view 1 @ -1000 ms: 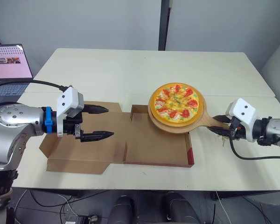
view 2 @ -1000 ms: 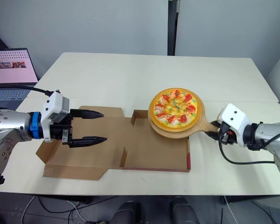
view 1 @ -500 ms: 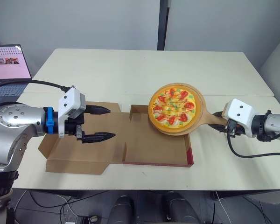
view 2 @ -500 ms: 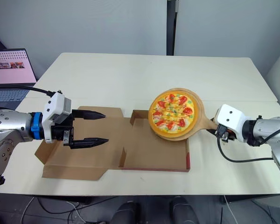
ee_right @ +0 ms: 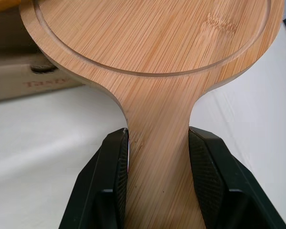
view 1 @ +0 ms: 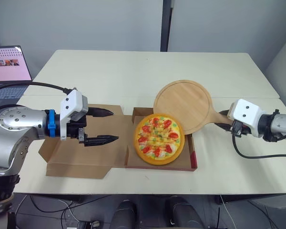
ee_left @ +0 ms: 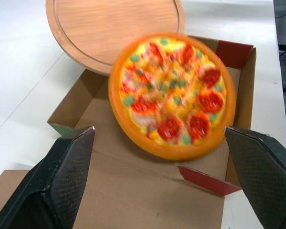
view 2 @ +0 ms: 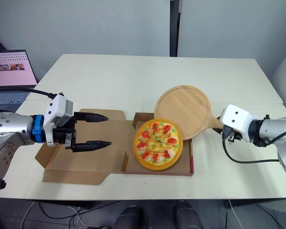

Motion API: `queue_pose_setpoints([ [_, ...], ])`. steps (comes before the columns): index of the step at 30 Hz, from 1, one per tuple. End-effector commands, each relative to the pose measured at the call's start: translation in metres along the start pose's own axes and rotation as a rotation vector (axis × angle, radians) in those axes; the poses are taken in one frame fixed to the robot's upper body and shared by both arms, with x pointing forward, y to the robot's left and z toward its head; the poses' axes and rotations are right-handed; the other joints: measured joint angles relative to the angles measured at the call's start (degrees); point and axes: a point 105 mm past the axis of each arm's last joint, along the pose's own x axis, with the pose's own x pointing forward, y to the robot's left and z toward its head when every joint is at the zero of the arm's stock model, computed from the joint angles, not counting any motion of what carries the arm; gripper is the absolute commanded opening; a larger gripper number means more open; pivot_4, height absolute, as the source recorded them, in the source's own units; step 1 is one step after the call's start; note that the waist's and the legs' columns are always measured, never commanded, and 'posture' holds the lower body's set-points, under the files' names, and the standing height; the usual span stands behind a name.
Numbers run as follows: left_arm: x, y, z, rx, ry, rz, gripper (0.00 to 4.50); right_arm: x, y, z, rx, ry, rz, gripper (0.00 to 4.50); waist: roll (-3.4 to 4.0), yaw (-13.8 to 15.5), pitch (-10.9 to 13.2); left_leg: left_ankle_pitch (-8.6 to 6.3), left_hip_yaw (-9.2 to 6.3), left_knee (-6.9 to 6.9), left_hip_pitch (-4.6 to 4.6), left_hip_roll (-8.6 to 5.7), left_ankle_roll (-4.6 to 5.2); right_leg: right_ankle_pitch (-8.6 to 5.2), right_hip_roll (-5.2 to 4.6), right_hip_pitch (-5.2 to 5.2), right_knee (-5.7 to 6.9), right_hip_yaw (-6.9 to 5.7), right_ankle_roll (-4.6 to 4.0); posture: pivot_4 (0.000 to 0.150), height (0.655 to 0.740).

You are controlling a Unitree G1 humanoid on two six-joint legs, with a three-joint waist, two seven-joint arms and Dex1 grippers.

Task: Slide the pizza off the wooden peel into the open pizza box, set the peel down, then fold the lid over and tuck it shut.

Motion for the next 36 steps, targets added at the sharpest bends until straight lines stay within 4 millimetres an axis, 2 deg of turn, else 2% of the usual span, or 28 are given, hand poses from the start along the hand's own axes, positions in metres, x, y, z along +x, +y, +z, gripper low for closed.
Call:
queue_pose_setpoints([
  [1, -0.001, 0.000, 0.008, 0.037, -0.019, 0.007, 4.50, -0.024, -0.038, 0.014, -0.072, -0.030, -0.168, 1.55, 0.00, 0.01, 0.00, 0.00, 0.00, 0.00, 0.00, 0.00, 0.00, 0.00, 0.00, 0.00, 0.00, -0.01, 0.00, 0.150, 0.7306],
  [4, -0.002, 0.000, 0.009, 0.037, -0.021, 0.007, 4.50, -0.037, -0.054, 0.014, -0.034, -0.035, -0.234, 1.55, 0.01, 0.01, 0.00, 0.00, 0.01, -0.01, 0.00, 0.00, 0.00, 0.00, 0.00, 0.00, 0.00, 0.01, 0.00, 0.150, 0.7306],
  [7, 0.000, 0.000, 0.011, 0.038, -0.035, 0.002, 4.50, -0.052, -0.066, 0.006, 0.022, -0.019, -0.295, 1.55, 0.00, 0.03, 0.00, 0.00, 0.00, -0.01, 0.00, 0.00, 0.00, 0.00, 0.00, 0.00, 0.01, 0.00, -0.01, 0.150, 0.7306],
  [11, 0.007, -0.001, 0.022, 0.040, -0.088, -0.027, 4.50, -0.068, -0.064, -0.013, 0.204, -0.016, -0.357, 1.55, -0.02, 0.44, -0.01, 0.00, 0.00, 0.00, 0.00, 0.00, 0.00, 0.00, 0.00, 0.02, 0.00, 0.00, -0.01, 0.150, 0.7306],
  [14, 0.016, -0.004, 0.032, 0.050, -0.133, -0.061, 4.50, -0.072, -0.045, -0.029, 0.374, -0.017, -0.364, 1.55, -0.03, 0.92, -0.02, 0.00, -0.03, 0.01, 0.01, -0.04, 0.00, 0.01, -0.01, 0.08, 0.00, -0.01, 0.00, 0.150, 0.7306],
  [18, 0.031, -0.008, 0.049, 0.060, -0.213, -0.120, 4.50, -0.073, -0.010, -0.053, 0.577, 0.025, -0.378, 1.55, -0.01, 1.00, -0.03, 0.00, -0.07, 0.03, -0.01, -0.08, 0.00, 0.01, 0.01, 0.11, 0.02, -0.04, 0.01, 0.150, 0.7306],
  [25, 0.055, -0.023, 0.063, 0.092, -0.270, -0.242, 4.50, -0.076, 0.035, -0.085, 0.754, 0.155, -0.403, 1.55, 0.05, 0.61, -0.06, 0.00, 0.00, 0.05, 0.07, -0.13, 0.00, 0.04, 0.08, 0.12, 0.04, 0.04, 0.06, 0.150, 0.7306],
  [30, 0.069, -0.030, 0.066, 0.118, -0.283, -0.281, 4.50, -0.077, 0.055, -0.107, 0.847, 0.236, -0.442, 1.55, 0.08, 0.49, -0.07, 0.00, -0.02, 0.04, 0.09, -0.07, 0.00, 0.04, 0.20, 0.13, 0.05, 0.05, 0.05, 0.150, 0.7306],
  [36, 0.075, -0.036, 0.069, 0.128, -0.304, -0.328, 4.50, -0.074, 0.068, -0.125, 0.900, 0.271, -0.461, 1.55, 0.08, 0.48, -0.08, 0.00, -0.02, 0.05, 0.08, -0.09, 0.00, 0.03, 0.20, 0.13, 0.04, 0.05, 0.05, 0.150, 0.7306],
])
